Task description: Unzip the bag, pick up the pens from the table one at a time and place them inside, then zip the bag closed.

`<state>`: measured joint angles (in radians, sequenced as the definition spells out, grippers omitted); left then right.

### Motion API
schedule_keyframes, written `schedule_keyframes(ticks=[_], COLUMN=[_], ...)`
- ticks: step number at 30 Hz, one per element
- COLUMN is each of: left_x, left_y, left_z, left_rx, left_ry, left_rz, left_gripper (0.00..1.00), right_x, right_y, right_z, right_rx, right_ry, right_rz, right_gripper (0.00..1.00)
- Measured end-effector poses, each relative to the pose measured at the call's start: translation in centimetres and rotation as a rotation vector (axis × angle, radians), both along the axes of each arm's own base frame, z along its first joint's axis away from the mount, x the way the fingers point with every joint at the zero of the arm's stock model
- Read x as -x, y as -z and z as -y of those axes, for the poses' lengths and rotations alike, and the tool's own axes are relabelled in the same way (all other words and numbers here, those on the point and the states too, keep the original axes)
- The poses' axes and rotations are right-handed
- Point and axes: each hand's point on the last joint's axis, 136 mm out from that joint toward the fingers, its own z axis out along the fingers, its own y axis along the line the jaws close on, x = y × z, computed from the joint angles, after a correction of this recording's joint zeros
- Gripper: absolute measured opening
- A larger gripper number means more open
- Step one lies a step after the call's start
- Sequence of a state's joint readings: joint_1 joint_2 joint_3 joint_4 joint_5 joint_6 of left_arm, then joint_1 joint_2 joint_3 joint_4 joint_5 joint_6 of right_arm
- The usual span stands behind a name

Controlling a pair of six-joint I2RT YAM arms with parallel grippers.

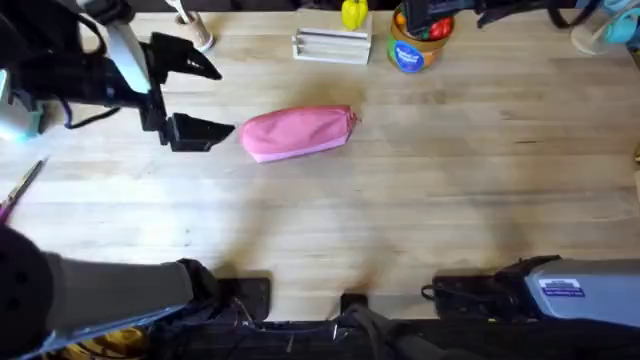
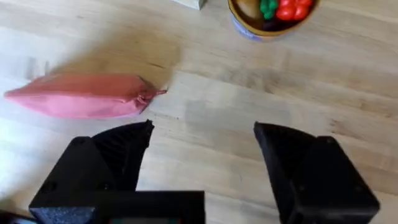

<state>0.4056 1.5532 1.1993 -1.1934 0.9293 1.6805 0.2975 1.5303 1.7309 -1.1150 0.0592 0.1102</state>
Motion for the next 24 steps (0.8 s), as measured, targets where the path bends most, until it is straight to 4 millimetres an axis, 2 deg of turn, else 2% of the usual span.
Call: schedule_keyframes(ticks=[5,10,16,24], left_x=[0.2,1.5,4.6,9.2], left_y=[-5.2,-8.4,-12.0,-16.6], left_z=[-1.3,-1.8,-2.1,-0.9], left_rx=[-0.131,-0.162,-0.164,-0.071], left_ry=[-0.112,-0.294,-0.533,-0.740], left_rz=[0.075,0.051,0.058,0.150], left_gripper=[0.995,0.995,0.993,0.993], right_x=[2.4,3.2,3.8,4.4], right_y=[-0.4,-0.2,-1.0,-1.4], right_z=[1.9,2.9,3.4,3.2], right_rx=[-0.017,-0.068,-0.093,-0.102], right_ry=[-0.011,-0.027,-0.054,-0.080], right_rz=[-0.053,-0.097,-0.079,-0.076], right_gripper=[0.998,0.998,0.998,0.998])
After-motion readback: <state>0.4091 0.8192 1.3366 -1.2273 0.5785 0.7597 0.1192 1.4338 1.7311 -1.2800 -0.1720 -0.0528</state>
